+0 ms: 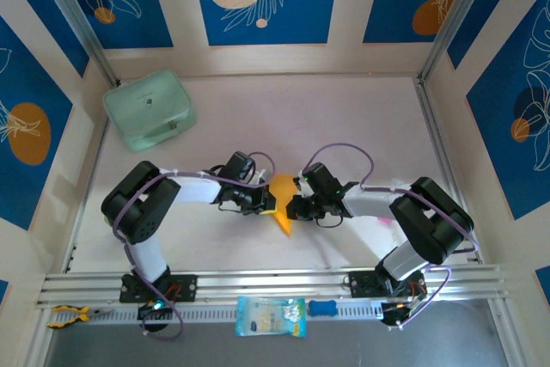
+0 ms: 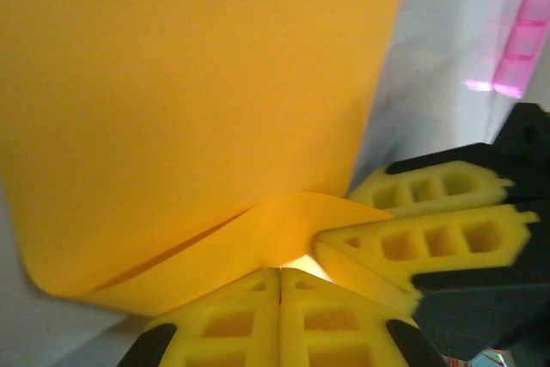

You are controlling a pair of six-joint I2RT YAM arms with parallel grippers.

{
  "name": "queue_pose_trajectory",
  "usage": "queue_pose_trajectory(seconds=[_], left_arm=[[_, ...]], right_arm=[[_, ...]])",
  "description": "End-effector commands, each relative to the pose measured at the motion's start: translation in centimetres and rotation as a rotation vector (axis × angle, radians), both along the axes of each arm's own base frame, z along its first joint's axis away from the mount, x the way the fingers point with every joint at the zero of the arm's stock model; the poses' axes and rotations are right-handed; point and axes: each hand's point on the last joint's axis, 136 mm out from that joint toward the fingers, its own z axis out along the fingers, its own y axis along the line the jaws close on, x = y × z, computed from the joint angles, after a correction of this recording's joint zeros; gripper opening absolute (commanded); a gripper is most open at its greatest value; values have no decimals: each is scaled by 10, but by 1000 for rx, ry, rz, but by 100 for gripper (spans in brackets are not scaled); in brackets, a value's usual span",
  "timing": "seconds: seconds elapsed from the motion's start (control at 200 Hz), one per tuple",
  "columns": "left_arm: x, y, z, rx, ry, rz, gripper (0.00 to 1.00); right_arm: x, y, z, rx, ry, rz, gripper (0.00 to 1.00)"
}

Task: Fold a paper plane with a square sheet of paper (pick it up from the middle)
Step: Third fold the triangle at the center of the table.

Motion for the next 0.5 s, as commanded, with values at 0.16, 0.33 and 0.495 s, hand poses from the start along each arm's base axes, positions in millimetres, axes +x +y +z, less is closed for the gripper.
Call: queue_pose_trajectory(seconds=[0.16, 0.33, 0.495], left_arm=[[-6, 9, -18, 87, -2, -33, 0], [-7, 9, -21, 91, 8, -39, 0], [-7, 9, -22, 91, 12, -40, 0]], right_arm=[[-8, -8, -12, -35, 49, -6, 9], [-5, -3, -4, -13, 39, -5, 13], [2, -1, 17, 14, 5, -28, 30]])
